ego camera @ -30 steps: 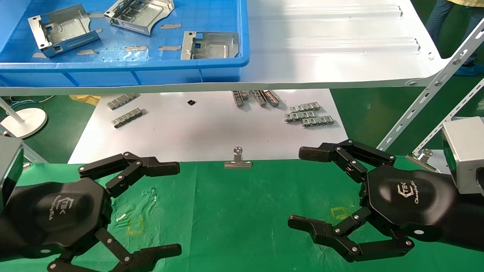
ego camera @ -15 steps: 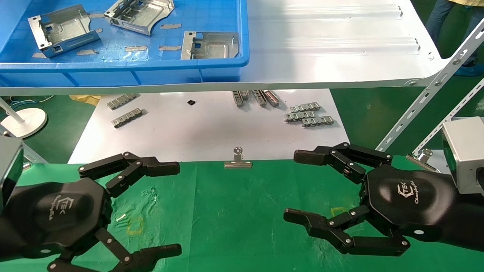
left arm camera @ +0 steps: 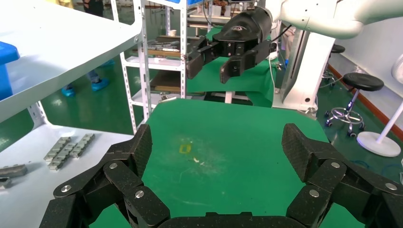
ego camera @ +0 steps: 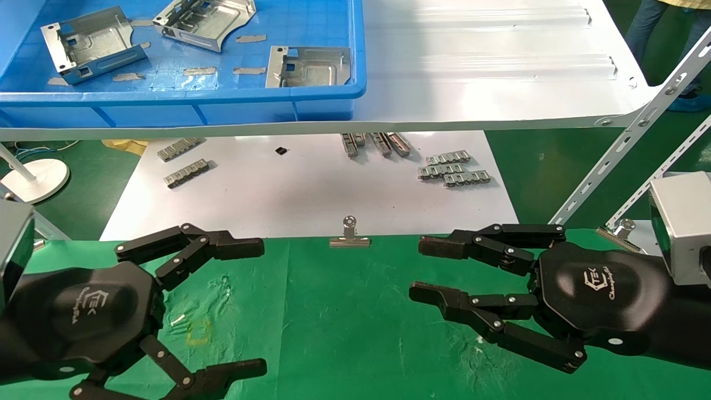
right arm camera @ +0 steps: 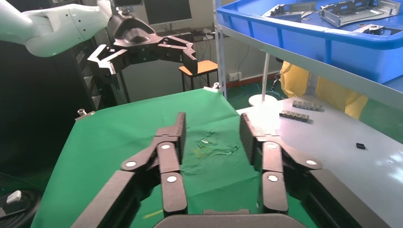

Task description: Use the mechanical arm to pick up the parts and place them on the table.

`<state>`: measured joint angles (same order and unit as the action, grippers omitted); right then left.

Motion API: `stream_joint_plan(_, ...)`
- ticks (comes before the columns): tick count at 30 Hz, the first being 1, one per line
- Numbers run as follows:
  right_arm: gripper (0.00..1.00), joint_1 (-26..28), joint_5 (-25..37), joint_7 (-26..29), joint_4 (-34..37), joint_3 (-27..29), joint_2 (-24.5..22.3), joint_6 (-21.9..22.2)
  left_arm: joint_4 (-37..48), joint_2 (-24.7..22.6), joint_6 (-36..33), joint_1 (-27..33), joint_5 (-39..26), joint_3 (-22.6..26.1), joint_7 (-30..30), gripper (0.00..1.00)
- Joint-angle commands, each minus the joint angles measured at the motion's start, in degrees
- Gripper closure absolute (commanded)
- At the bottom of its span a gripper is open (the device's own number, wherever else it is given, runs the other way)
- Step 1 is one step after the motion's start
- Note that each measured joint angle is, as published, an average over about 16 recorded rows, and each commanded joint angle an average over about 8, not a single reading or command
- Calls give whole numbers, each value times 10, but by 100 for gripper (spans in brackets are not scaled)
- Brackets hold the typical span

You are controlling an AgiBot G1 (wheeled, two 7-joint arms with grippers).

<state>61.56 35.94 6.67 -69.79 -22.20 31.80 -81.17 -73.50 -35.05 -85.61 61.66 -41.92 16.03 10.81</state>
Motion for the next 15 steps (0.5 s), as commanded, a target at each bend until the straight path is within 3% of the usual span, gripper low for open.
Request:
stream_joint_plan(1, 100, 0, 0, 0, 0, 0, 0, 0, 0, 0, 0, 0, 0, 0, 0, 0)
stream_joint_plan(15, 100, 0, 0, 0, 0, 0, 0, 0, 0, 0, 0, 0, 0, 0, 0, 0)
